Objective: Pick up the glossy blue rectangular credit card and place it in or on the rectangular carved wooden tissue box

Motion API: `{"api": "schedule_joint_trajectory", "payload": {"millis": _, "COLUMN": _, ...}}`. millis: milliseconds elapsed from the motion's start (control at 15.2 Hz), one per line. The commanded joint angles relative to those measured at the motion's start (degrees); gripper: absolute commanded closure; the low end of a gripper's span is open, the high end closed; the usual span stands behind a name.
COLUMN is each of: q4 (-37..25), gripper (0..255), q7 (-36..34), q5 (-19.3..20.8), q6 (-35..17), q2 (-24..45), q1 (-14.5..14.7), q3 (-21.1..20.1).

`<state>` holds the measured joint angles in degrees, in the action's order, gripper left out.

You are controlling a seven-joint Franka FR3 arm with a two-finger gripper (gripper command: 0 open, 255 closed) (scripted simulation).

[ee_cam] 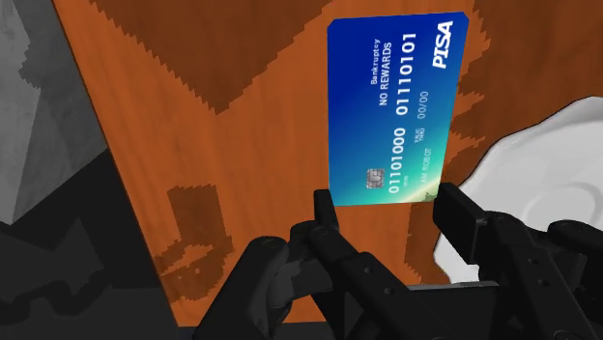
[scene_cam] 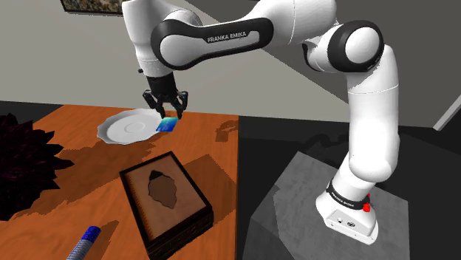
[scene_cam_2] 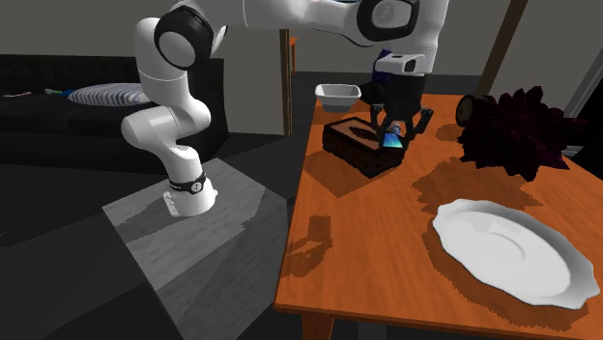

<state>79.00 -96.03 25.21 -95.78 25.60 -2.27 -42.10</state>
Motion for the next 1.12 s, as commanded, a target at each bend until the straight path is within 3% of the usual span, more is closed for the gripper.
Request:
{"api": "schedule_joint_trajectory", "payload": {"millis": 0, "q4": 1.23, "gripper": 255, "q7": -1.48, "q5": -0.60, "q6": 0.10, "q2": -1.18, "q1": 0.61, "q3": -0.69}}
{"api": "schedule_joint_trajectory", "payload": {"millis": 462, "q4": 5.22, "gripper": 255, "q7": -9.06, "q5": -2.40, "q6": 0.45, "q2": -4.50, "q1": 4.73, "q3": -3.53}}
{"api": "schedule_joint_trajectory", "payload": {"millis": 924, "q4": 5.10, "gripper": 255, "q7": -17.44, "q5": -2.61, "q6": 2.41, "q2": -4.69, "q1": 11.11, "q3": -5.90}}
{"api": "schedule_joint_trajectory", "payload": {"millis": 1056, "q4": 6.70, "gripper": 255, "q7": -17.70, "q5": -2.56, "q6": 0.89, "q2": -4.71, "q1": 10.79, "q3": -5.86}}
